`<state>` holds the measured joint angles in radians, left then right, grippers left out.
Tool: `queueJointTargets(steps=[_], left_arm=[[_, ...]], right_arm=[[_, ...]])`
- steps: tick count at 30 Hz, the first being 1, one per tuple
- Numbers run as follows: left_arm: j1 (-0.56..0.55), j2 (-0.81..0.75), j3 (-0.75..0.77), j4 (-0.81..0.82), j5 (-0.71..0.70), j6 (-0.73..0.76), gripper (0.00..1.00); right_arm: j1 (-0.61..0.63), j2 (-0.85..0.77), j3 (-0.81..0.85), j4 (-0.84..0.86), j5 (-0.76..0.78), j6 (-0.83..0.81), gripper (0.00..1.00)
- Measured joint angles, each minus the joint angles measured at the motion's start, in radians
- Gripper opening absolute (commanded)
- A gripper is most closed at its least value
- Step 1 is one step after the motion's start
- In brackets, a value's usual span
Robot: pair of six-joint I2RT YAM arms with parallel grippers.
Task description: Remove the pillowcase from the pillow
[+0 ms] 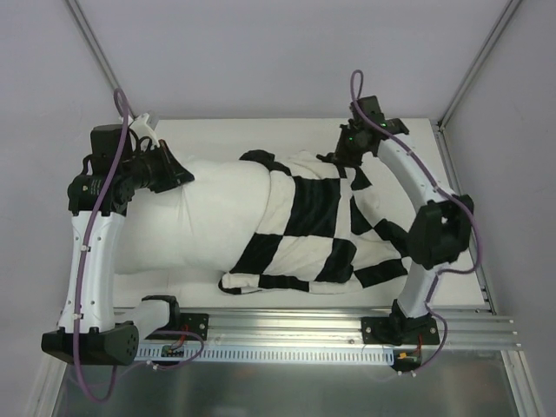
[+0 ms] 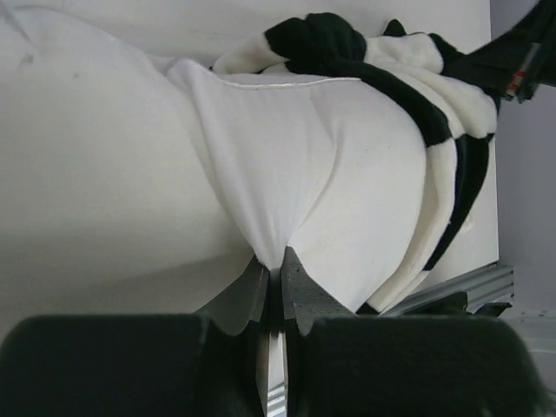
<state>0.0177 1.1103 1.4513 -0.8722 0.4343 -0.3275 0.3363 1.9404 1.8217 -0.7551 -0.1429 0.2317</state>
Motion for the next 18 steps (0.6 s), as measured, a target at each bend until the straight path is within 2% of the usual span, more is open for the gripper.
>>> queueJointTargets(steps=[5, 10, 13, 18], left_arm=[[-0.011, -0.023, -0.007, 0.003, 0.005, -0.006, 0.00], [0.010, -0.027, -0.007, 0.021, -0.002, -0.022, 0.00], [0.024, -0.027, -0.006, 0.020, -0.004, -0.032, 0.00], [0.068, -0.025, -0.006, 0.004, 0.013, -0.055, 0.00]], right_arm=[[-0.137, -0.386, -0.251, 0.031, 0.019, 0.026, 0.01], [-0.304, -0.666, -0.410, 0.052, 0.093, 0.015, 0.01], [-0.371, -0.735, -0.500, 0.051, 0.119, 0.001, 0.01], [-0.465, -0.742, -0.603, 0.045, 0.078, -0.013, 0.01]])
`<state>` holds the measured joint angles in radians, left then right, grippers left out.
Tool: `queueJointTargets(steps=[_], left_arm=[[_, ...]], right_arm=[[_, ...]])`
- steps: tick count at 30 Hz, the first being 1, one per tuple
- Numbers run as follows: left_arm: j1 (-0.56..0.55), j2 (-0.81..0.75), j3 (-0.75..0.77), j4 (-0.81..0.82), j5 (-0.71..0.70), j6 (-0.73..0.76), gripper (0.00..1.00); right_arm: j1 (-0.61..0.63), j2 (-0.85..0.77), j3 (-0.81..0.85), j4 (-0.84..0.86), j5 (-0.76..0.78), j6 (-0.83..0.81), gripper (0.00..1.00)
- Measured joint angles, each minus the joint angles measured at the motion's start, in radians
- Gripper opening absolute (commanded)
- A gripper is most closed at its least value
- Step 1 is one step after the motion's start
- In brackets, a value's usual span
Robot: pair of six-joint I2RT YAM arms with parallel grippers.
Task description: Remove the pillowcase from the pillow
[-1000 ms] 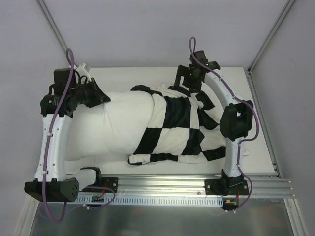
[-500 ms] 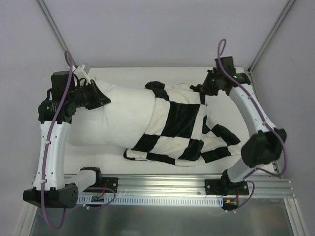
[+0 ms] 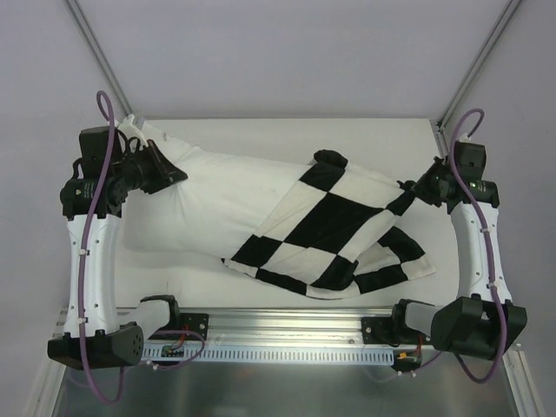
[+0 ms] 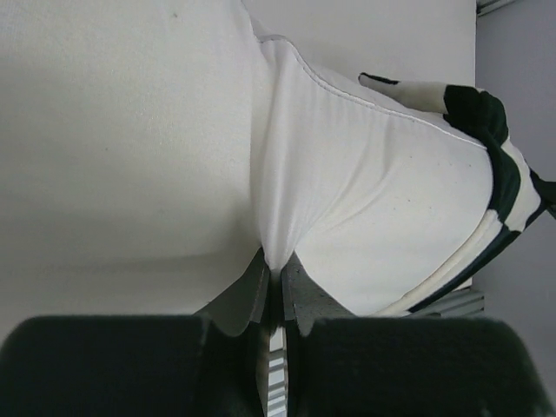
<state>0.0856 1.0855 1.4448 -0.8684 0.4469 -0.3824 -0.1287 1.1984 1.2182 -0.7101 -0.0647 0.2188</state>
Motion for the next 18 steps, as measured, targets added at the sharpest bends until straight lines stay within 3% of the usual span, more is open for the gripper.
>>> queueJointTargets(steps=[7, 14, 17, 18], left_arm=[[0.082, 0.038, 0.084, -0.072, 0.045, -0.031, 0.00], [0.106, 0.128, 0.149, -0.057, 0.069, -0.114, 0.00], [0.105, 0.206, 0.130, -0.034, 0.055, -0.149, 0.00], [0.106, 0.236, 0.122, -0.027, 0.022, -0.152, 0.00]], right_arm=[[-0.171, -0.072, -0.024, -0.040, -0.072, 0.008, 0.01], [-0.212, -0.096, 0.169, -0.072, -0.106, 0.013, 0.01], [-0.186, -0.020, 0.208, -0.065, -0.093, -0.002, 0.50], [-0.180, 0.018, 0.220, -0.065, -0.071, -0.016, 0.76]])
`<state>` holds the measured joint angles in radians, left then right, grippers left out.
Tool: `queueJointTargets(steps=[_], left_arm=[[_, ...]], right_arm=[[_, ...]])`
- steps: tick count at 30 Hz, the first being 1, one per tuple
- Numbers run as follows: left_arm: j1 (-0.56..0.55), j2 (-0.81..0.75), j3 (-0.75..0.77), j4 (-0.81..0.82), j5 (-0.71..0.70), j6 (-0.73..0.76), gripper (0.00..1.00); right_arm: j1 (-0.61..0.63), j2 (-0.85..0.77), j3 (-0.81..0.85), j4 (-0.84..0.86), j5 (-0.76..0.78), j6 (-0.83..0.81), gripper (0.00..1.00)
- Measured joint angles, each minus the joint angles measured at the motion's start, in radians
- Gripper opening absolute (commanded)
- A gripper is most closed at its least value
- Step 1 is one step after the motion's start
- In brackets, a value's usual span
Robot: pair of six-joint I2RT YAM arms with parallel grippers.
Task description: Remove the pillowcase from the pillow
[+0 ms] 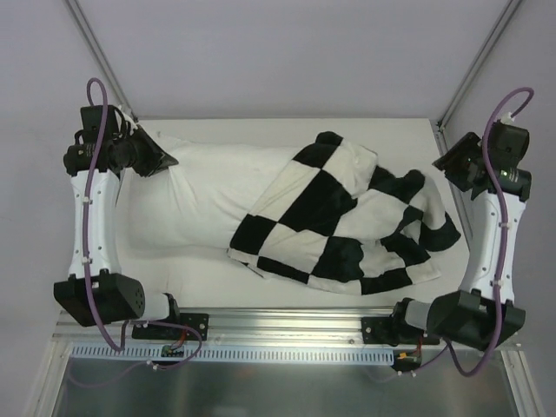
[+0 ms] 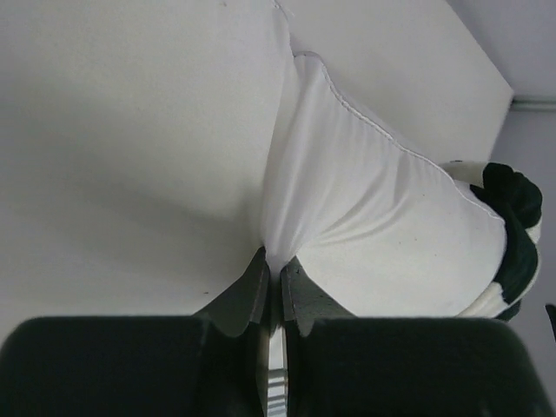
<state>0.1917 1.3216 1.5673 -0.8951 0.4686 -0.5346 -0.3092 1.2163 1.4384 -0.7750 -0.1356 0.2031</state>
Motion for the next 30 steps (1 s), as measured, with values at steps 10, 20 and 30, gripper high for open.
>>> queueJointTargets(steps=[10, 20, 30], left_arm=[[0.017, 0.156, -0.020, 0.095, -0.169, 0.010, 0.91], [-0.210, -0.001, -0.086, 0.120, -0.311, 0.085, 0.98], [-0.348, -0.207, -0.458, 0.071, -0.400, 0.098, 0.99]], right_arm=[[0.068, -0.040, -0.118, -0.014, 0.069, -0.082, 0.99], [0.792, -0.401, -0.506, 0.023, 0.108, -0.050, 0.96], [1.243, -0.167, -0.603, 0.092, 0.296, 0.008, 0.96]])
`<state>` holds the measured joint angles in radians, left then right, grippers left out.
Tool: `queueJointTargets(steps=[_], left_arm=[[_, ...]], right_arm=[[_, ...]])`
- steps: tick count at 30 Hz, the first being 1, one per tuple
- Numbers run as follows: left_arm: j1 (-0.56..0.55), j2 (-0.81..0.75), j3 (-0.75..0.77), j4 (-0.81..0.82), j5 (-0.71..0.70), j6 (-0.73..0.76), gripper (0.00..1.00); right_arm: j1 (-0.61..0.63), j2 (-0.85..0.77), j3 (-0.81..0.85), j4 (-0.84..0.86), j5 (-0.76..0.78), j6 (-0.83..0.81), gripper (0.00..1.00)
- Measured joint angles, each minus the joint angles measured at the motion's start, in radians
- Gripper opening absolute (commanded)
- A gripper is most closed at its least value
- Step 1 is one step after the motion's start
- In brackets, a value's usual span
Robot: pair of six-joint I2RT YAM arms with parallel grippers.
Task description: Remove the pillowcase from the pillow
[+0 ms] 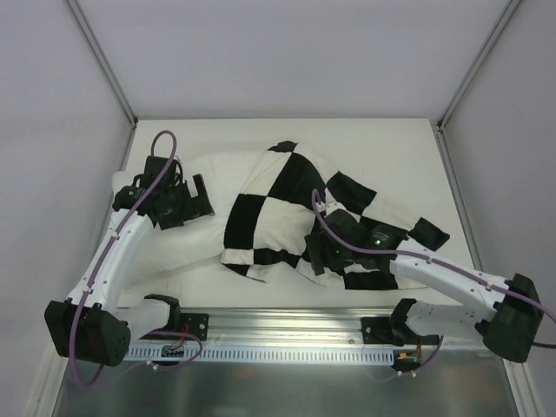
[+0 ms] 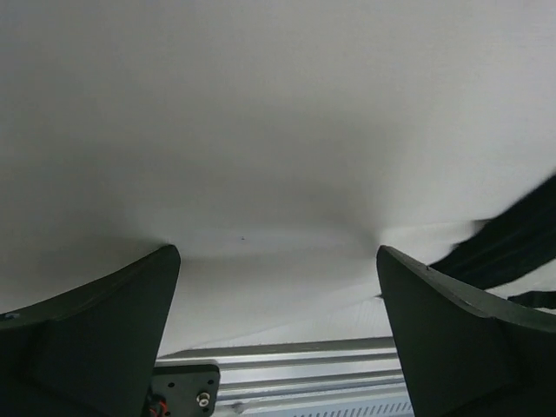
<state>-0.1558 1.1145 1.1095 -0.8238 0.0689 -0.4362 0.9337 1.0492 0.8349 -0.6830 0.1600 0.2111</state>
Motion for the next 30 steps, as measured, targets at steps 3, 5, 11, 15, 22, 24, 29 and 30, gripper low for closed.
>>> queueJointTargets(steps=[3, 5, 11, 15, 22, 24, 29, 30], left_arm=[[0.000, 0.008, -0.101, 0.047, 0.000, -0.019, 0.98], [0.000, 0.011, -0.153, 0.087, 0.006, -0.034, 0.93], [0.000, 0.064, -0.203, 0.206, 0.058, -0.095, 0.23], [0.000, 0.093, -0.200, 0.242, 0.094, -0.109, 0.00], [0.087, 0.068, -0.148, 0.238, 0.171, -0.123, 0.00], [0.163, 0.047, -0.118, 0.233, 0.219, -0.123, 0.00], [0.326, 0.029, 0.011, 0.184, 0.269, -0.121, 0.00], [0.341, 0.029, 0.040, 0.173, 0.268, -0.121, 0.00]], right_arm=[[0.013, 0.139, 0.000, 0.073, 0.023, 0.011, 0.96], [0.013, 0.226, 0.000, 0.117, 0.036, 0.023, 0.96], [0.013, 0.400, 0.001, 0.190, 0.103, 0.067, 0.44], [0.000, 0.361, 0.001, 0.177, 0.163, 0.090, 0.01], [-0.191, -0.019, 0.006, 0.097, 0.237, 0.086, 0.01], [-0.299, -0.148, 0.033, 0.039, 0.263, 0.074, 0.01], [-0.618, -0.262, 0.234, -0.103, 0.293, -0.003, 0.01], [-0.679, -0.261, 0.288, -0.121, 0.293, -0.021, 0.01]])
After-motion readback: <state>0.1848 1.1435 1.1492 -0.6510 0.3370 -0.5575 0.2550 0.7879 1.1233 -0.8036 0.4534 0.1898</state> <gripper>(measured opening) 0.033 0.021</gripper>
